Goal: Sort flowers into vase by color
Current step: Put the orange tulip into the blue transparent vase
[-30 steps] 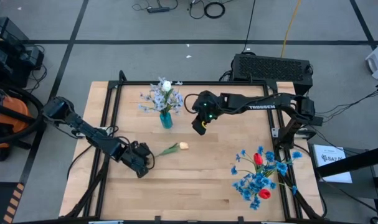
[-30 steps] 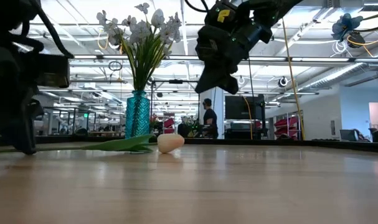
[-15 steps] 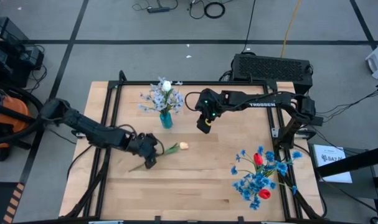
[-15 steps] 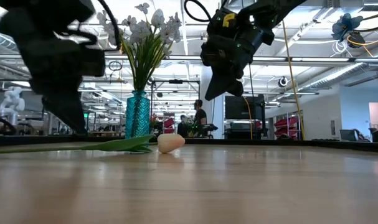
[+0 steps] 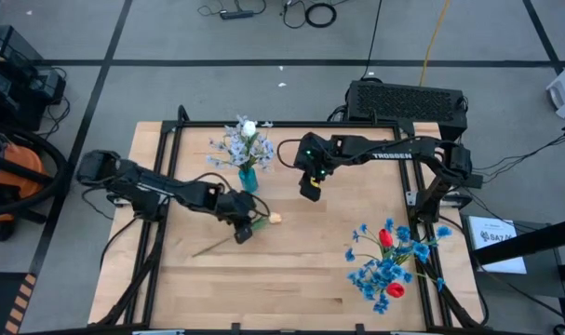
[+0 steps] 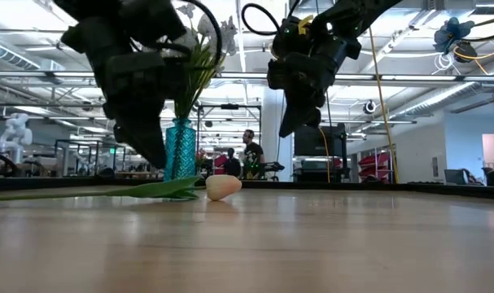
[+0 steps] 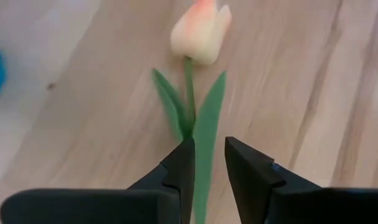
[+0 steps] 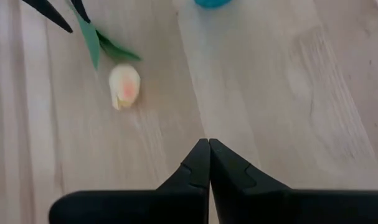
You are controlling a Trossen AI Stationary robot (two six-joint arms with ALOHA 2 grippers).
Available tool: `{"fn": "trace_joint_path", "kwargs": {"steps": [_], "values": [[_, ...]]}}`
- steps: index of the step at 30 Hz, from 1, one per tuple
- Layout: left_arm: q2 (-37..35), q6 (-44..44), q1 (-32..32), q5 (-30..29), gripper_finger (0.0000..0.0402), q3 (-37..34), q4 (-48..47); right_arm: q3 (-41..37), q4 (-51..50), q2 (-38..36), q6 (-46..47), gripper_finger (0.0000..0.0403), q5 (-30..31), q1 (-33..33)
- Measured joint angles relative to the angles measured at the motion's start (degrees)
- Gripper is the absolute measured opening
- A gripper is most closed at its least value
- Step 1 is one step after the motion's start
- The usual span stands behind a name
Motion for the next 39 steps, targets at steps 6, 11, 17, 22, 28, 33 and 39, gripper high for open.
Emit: {"fn": "trace_joint_path", "kwargs": {"steps": [6, 11, 17, 22, 28, 33, 39], "values": [[8.1, 0.0, -0.6, 0.7, 0.0084, 6.1, -8.6, 0.0, -2.8, 0.0, -3.0, 0.0000, 0.0, -0.9], [12.5, -0.1, -2.2, 0.8, 0.0083, 10.4, -13.2, 0.0, -4.1, 0.0, -5.3, 0.0000, 0.0, -0.9], [13.8, -1.5, -3.4, 0.7, 0.0083, 11.2, -15.0, 0.0, -4.4, 0.0, -6.2, 0.0000, 0.0, -0.9], [13.9, -3.1, -4.4, 0.7, 0.0083, 11.2, -15.8, 0.0, -4.3, 0.0, -6.7, 0.0000, 0.0, -0.9], [13.8, -4.1, -5.7, 0.0, 0.0082, 10.5, -15.7, 0.0, -3.1, 0.0, -6.6, 0.0000, 0.0, -0.9], [13.8, -3.2, -5.8, -0.7, 0.0020, 10.4, -16.5, 0.0, -2.3, 0.0, -6.3, 0.0000, 0.0, -0.9], [10.9, -4.5, -7.7, -7.9, 0.0004, 10.0, -24.1, 0.0, -3.0, 0.0, -5.1, 0.0000, 0.0, -0.9]]}}
